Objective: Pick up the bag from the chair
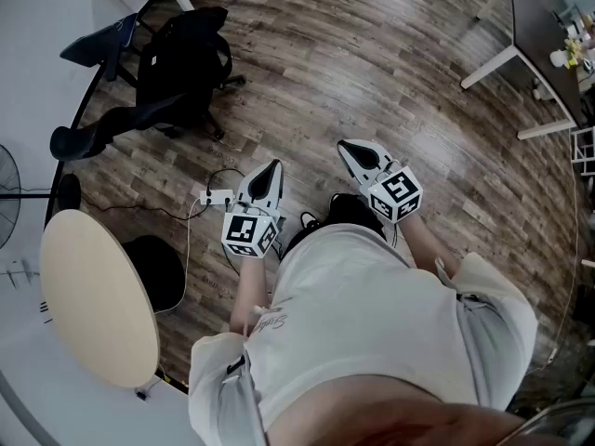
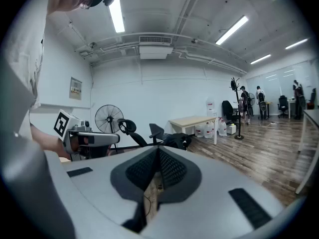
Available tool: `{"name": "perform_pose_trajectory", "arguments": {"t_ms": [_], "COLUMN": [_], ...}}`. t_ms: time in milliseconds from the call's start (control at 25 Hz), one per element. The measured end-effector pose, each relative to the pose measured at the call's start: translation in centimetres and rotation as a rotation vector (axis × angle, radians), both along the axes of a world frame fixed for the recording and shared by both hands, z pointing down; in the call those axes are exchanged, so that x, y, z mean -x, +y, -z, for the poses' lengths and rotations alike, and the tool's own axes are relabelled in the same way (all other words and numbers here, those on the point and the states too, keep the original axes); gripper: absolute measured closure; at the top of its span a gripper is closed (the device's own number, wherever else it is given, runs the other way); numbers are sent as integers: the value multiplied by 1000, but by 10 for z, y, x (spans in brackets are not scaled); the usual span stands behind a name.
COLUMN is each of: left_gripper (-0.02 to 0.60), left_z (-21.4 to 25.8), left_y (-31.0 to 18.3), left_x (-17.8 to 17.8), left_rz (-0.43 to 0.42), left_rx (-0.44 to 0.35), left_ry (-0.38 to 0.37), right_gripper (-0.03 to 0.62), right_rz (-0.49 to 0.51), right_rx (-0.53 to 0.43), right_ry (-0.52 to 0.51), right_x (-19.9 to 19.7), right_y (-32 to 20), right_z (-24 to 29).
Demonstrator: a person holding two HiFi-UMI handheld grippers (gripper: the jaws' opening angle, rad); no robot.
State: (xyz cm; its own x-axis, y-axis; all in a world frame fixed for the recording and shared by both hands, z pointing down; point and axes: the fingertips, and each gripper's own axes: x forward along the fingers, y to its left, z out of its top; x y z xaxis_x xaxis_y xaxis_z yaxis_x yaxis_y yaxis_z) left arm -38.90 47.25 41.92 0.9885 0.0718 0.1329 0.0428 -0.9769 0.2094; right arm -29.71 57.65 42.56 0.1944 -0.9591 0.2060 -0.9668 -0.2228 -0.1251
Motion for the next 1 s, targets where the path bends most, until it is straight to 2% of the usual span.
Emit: {"name": "perform_pose_trajectory", "arguments": {"t_ms": [360,600,840,1000], "left_gripper": [569,569,569,569], "left_z": [-5,-13,-25,-36], "left_y": [0,-15,-35,-60], "left_x": [-10,-22,-48,-79], "left_rz": [-24,-27,-56,-73], "left_rx": [-6,17,30,30], "left_ry": [-7,-25,-70,-104], "right_gripper": [602,602,602,602], "right_rz": [-13,-47,-62,-52], "right_rx": [12,21,45,60], "right_ry": [-5,-49,-94,-118], "right_x": [-8,-24,-46,-73], "right_y": [-3,-11,-28,-55], "right_z": [-1,-9,-26,-41]}}
